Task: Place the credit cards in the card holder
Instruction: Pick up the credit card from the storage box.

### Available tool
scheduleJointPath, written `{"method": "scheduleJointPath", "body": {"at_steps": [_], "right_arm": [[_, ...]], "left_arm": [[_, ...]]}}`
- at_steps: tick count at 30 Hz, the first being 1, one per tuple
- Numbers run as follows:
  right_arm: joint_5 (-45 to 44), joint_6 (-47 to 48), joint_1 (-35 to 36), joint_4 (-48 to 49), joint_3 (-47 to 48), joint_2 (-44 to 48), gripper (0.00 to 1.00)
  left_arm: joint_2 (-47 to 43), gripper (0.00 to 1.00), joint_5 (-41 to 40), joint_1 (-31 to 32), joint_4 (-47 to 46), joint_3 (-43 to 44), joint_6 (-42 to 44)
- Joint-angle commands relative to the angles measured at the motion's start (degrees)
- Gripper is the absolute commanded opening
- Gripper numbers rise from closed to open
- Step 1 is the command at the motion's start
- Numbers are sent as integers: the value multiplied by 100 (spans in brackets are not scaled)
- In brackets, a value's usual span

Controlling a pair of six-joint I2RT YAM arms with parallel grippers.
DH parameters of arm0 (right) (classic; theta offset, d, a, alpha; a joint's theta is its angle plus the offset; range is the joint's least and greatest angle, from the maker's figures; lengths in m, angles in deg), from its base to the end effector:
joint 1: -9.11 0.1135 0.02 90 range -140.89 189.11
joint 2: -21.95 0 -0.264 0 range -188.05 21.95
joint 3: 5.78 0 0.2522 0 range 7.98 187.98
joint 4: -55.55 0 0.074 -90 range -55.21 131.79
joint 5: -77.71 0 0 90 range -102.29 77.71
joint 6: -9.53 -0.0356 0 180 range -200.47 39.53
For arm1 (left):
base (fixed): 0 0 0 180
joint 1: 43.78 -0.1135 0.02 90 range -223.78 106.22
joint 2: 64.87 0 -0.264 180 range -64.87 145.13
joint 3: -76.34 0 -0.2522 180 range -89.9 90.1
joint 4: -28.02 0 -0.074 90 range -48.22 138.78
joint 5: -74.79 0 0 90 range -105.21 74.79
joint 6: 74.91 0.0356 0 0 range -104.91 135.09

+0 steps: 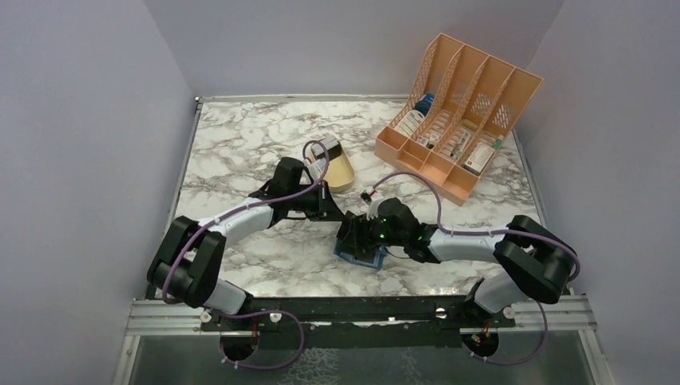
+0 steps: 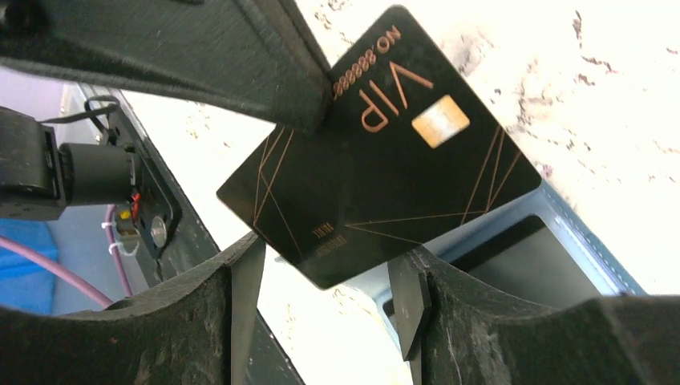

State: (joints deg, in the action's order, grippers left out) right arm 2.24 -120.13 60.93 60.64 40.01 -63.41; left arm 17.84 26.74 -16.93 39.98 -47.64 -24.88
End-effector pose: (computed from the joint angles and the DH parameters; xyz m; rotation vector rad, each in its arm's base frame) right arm 0.1676 0.2276 0.1546 -0.4143 2.3690 1.1180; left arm 0.2483 -0.1523 0.1993 0.1655 2.4391 -1.4058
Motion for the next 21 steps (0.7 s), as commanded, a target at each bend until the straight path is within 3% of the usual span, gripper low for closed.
{"method": "scheduleJointPath", "body": {"at_steps": [1,7,12,21], "right_arm": [[-181,188,35,100,-239,332,58],[-387,-12,31,-406,-327,872,58],[-662,-444,3,-940,-273,1252,57],[-328,-1229,-332,-854,-214,1134,48]], "left_arm": [[178,0,-230,18,-167,-161,80],[111,0,-959,23,518,-112,540],[89,0,-1056,19,709,-89,712],[-57,0,-298,13,-457,-788,-108]]}}
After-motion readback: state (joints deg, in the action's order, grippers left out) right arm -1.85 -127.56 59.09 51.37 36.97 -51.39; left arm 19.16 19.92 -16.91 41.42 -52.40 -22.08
